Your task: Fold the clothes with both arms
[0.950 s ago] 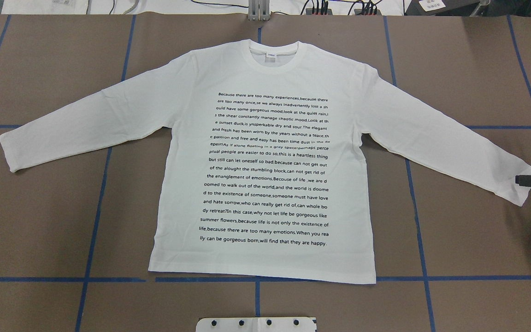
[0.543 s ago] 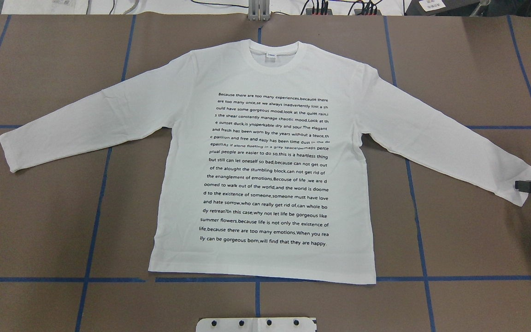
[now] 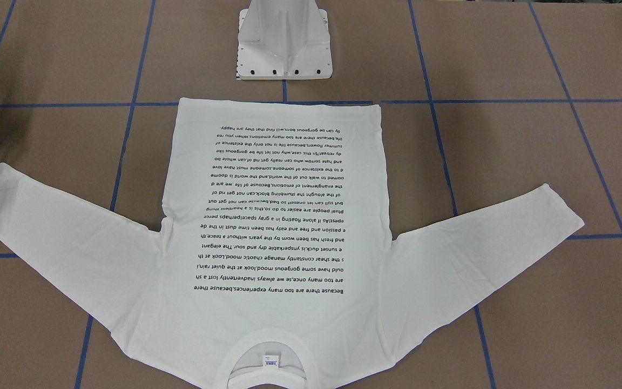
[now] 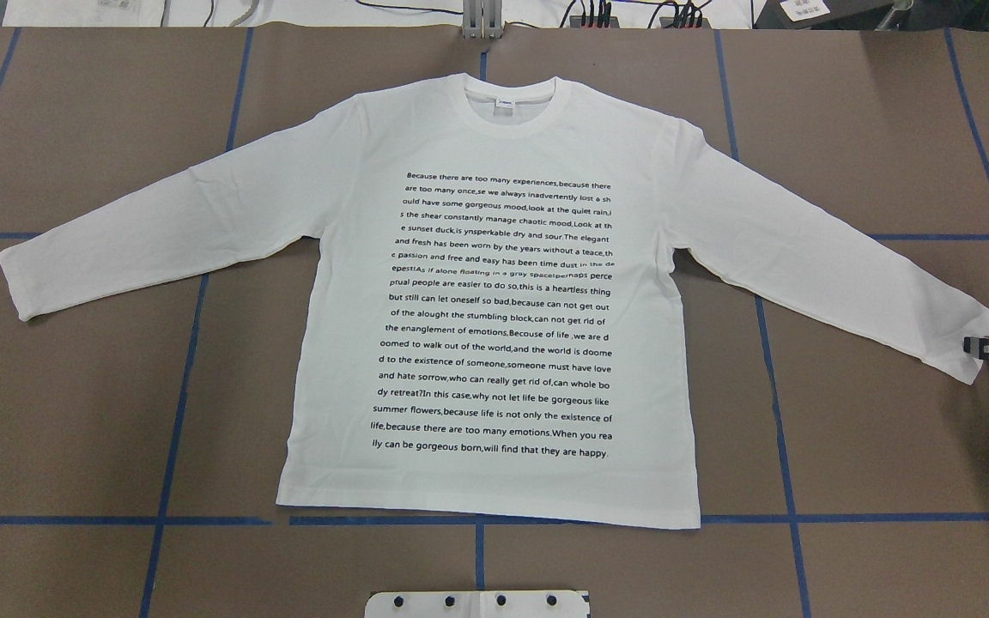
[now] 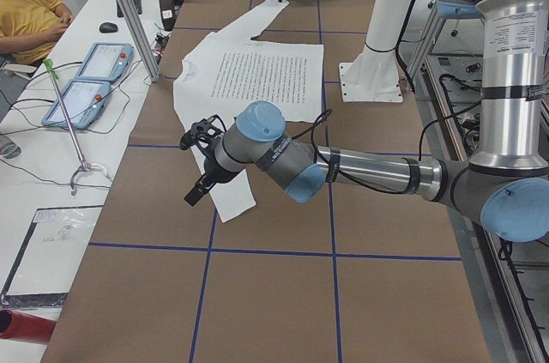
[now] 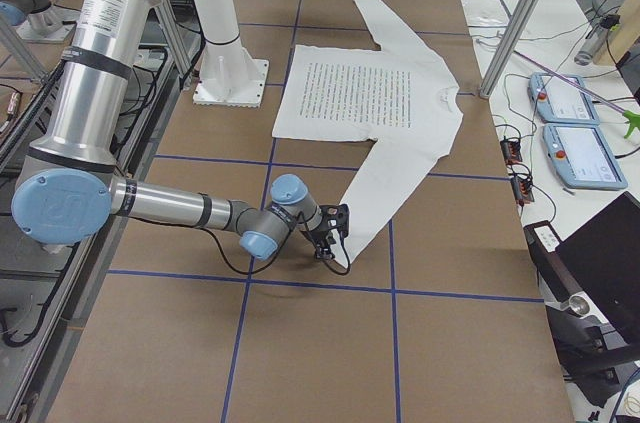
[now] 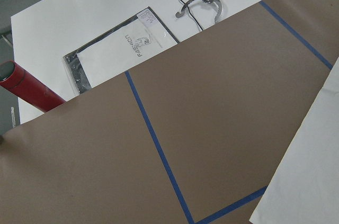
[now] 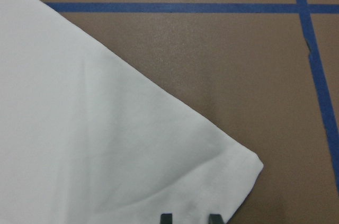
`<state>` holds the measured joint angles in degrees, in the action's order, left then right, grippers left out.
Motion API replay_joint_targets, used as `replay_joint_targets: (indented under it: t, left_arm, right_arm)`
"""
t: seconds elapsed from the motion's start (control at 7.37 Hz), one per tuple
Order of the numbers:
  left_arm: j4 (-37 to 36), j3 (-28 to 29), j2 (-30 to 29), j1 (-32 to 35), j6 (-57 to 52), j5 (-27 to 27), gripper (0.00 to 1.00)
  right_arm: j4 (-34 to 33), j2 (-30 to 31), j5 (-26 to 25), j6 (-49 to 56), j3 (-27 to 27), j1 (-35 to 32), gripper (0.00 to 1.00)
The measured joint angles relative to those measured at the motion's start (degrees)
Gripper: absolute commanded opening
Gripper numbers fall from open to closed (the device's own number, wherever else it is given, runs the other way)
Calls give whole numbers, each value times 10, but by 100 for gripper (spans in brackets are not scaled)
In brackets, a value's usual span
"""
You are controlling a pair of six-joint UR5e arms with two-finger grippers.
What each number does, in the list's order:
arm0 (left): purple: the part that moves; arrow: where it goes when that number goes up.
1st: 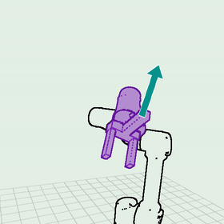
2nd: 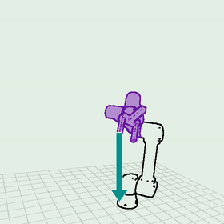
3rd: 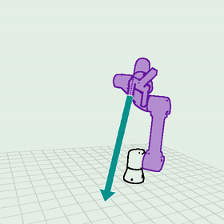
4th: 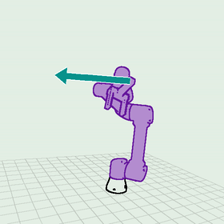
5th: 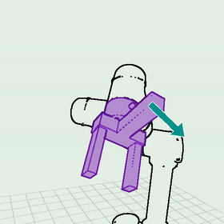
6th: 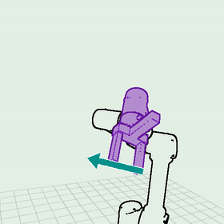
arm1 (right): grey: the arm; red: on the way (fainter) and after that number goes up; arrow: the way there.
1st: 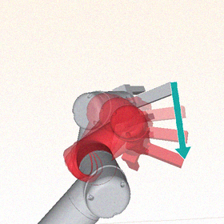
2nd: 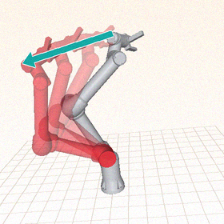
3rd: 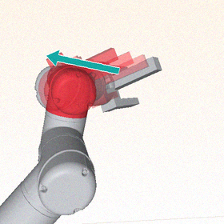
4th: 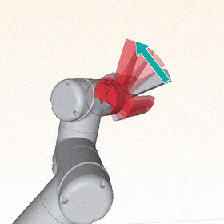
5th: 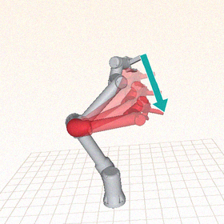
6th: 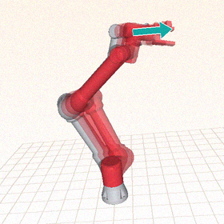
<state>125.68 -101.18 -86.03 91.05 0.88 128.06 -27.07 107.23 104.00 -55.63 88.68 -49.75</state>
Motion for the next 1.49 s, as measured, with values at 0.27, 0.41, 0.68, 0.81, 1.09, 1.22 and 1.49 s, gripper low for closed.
replay_joint_targets:
  t: [0.27, 0.41, 0.68, 0.81, 1.09, 1.22, 1.49]
  left_arm:
    - [0, 0, 0, 0, 0, 0, 100]
    - [0, 0, 0, 0, 1, 0, 100]
    - [0, 0, -1, 0, 1, 0, 100]
    - [0, 0, -1, 0, 1, 0, 100]
    - [-1, 3, -1, 0, 2, 0, 100]
    - [-1, 5, -1, 0, 2, 0, 100]
    - [-1, 8, -1, 0, 2, 0, 100]
  right_arm:
    - [-1, -1, 1, 0, 6, 0, 0]
    - [-5, -3, 3, 1, 18, -3, 0]
    - [-74, -25, 7, 4, 75, -26, 0]
    - [-170, -64, 5, 4, 121, -39, 0]
    - [-425, -222, -28, 3, 173, -46, 0]
    - [-556, -327, -65, -4, 165, -34, 0]
    - [-679, -507, -130, -54, 88, 4, 0]
